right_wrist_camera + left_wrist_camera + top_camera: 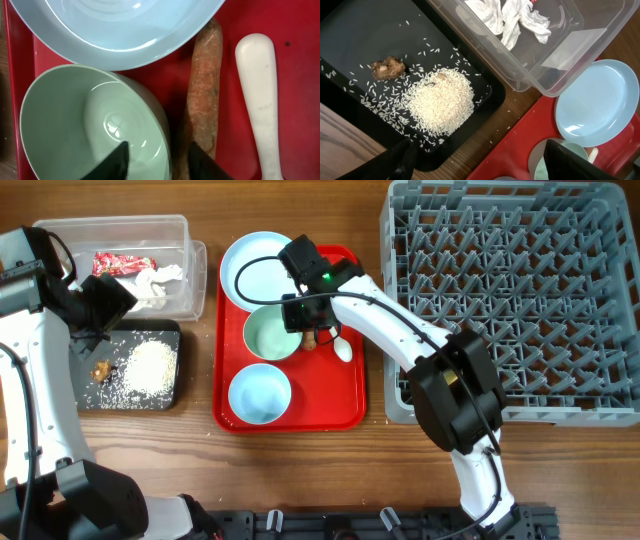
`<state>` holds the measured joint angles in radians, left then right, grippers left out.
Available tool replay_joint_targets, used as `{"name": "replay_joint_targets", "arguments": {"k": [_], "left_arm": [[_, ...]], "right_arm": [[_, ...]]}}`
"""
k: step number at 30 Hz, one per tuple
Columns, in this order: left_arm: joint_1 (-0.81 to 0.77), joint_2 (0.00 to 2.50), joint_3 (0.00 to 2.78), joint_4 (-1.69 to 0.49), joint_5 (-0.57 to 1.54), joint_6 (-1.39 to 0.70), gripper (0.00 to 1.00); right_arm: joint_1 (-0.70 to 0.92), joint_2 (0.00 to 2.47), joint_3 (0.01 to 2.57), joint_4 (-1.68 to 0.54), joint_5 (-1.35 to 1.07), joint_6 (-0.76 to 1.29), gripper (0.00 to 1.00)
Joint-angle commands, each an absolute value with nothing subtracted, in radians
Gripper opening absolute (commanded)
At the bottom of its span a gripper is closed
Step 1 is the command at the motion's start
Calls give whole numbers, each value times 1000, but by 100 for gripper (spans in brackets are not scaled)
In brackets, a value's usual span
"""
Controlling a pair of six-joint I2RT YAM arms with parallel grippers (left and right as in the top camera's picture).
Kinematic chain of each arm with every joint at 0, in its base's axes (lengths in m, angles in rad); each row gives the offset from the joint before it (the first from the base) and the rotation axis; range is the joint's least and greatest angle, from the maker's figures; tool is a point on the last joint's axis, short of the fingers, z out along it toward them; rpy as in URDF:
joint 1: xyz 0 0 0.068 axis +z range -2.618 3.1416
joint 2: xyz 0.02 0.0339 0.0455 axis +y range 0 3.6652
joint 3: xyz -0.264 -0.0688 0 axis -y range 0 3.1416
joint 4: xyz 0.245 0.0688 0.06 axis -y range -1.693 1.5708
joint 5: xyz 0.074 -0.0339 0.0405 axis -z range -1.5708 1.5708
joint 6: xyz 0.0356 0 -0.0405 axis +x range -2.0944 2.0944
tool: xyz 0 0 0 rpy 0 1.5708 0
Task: Sort waste into correct bins and load items into the dishwasher rack
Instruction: 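Grasp the light-green bowl on the red tray with the right gripper, then place the green bowl upright in the back of the dish rack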
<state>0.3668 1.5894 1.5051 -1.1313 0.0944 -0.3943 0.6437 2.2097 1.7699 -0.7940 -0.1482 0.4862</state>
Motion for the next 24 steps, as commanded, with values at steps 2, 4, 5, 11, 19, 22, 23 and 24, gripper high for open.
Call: {"name": "replay_joint_targets", "arguments": {"k": [2, 4, 5, 11, 19, 22, 23, 24], "left_arm": [[371, 1584, 1518, -1135, 92, -400, 84], [371, 1587, 1518, -1139, 92, -400, 84], [371, 1587, 1518, -1141, 92, -400, 85], [371, 1587, 1518, -1142, 92, -400, 89], [371, 1587, 1518, -1141, 92, -400, 100], [371, 1587, 1518, -1134, 92, -400, 100], [371, 1587, 1518, -1134, 92, -400, 100], [371, 1587, 1518, -1134, 92, -400, 100]], "right_arm": [[661, 2250, 1774, -774, -134, 475, 27], [664, 2252, 1774, -770, -134, 474, 20], [664, 2252, 1774, -768, -135, 476, 12], [664, 2252, 1785, -776, -143, 480, 4], [623, 1994, 1924, -937, 112, 368, 4], [550, 1869, 1924, -933, 763, 419, 4], [520, 1864, 1924, -917, 892, 426, 4], [469, 1873, 1924, -876, 1000, 410, 4]]}}
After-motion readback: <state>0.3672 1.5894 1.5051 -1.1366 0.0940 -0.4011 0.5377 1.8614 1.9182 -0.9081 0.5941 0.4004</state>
